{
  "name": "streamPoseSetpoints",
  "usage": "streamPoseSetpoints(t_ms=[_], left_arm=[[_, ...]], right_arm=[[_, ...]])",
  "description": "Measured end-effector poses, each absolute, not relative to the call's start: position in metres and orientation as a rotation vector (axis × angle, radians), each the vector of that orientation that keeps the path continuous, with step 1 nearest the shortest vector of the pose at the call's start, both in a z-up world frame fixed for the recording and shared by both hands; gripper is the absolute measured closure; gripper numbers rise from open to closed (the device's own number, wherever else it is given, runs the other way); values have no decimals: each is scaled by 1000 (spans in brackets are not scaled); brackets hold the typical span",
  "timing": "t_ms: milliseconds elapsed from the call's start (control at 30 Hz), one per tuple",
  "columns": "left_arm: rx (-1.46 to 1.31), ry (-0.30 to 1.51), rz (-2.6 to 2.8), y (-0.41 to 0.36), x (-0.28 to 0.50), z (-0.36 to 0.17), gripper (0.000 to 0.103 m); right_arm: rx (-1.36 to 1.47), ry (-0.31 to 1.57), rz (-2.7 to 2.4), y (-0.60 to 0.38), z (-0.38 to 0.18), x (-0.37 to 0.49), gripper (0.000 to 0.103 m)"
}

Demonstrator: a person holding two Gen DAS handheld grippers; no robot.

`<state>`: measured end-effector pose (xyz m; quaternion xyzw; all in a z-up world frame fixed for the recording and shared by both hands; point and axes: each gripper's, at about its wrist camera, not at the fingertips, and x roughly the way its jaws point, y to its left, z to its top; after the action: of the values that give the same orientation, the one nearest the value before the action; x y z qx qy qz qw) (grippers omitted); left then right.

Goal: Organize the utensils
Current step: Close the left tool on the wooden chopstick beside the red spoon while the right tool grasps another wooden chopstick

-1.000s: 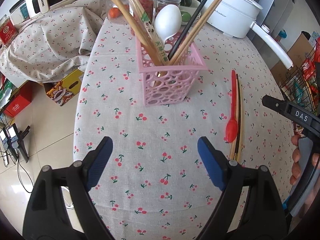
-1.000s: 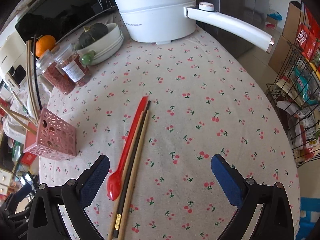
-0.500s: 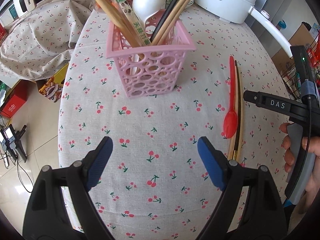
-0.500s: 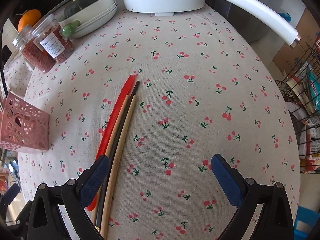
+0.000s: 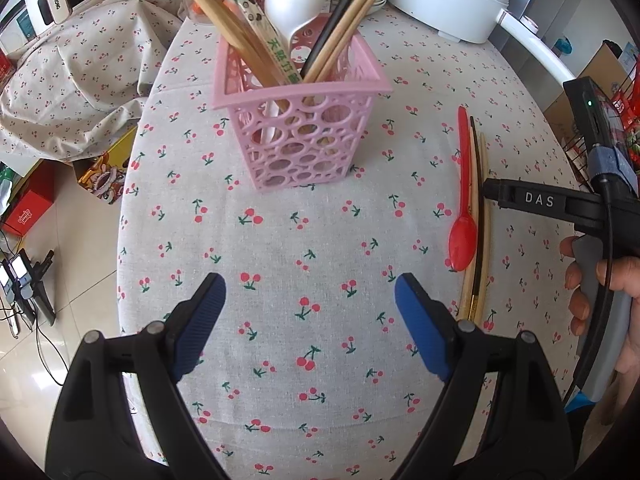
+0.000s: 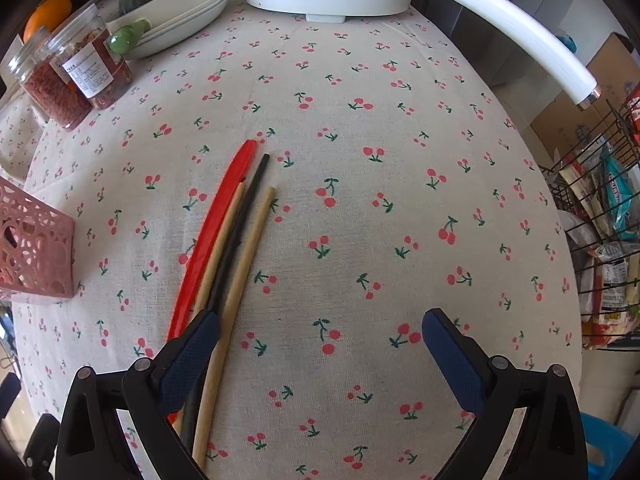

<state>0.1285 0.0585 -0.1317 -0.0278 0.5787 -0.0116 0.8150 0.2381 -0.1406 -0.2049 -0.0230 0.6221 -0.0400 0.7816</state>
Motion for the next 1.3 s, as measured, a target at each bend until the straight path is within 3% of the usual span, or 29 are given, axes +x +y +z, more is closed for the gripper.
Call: streamPoseSetpoints(t_ms=[133,200,267,400,433,533,833,933,1000,1167,1300], left_arm=[[-62,1233,-29,59,127,-131,16],[-63,1232,-30,59,127,-131,16],[-65,1232,-32,59,127,-131,16],[-57,1232,-38,55,125,-130,16],[-55,1232,-39,54,125,-131,16],[-52,1231,-48,53,123,-130,16],[-49,1191,-200,26,117,-120,18],[-53,1199,-263,6,125,-118,32],[-68,1212,-311,-8,137,-119,54],[-82,1255,-355,-42,179,-135,89],[-110,1293,-342,-57,203,-150,95]], right_arm=[[-54,1355,-102,-143,-209,240,2],[-1,1356,-78,-145,-208,239,12],[15,1353,-57,-145,-203,236,35],[-20,1335,13,-133,-196,231,70],[-28,1335,31,-131,-195,230,84],[-27,1347,71,-129,-195,227,96],[93,1331,133,-183,-182,215,97],[146,1326,158,-204,-176,215,96],[171,1323,172,-210,-170,210,96],[191,1314,223,-212,-161,197,96],[213,1310,245,-215,-160,197,96]])
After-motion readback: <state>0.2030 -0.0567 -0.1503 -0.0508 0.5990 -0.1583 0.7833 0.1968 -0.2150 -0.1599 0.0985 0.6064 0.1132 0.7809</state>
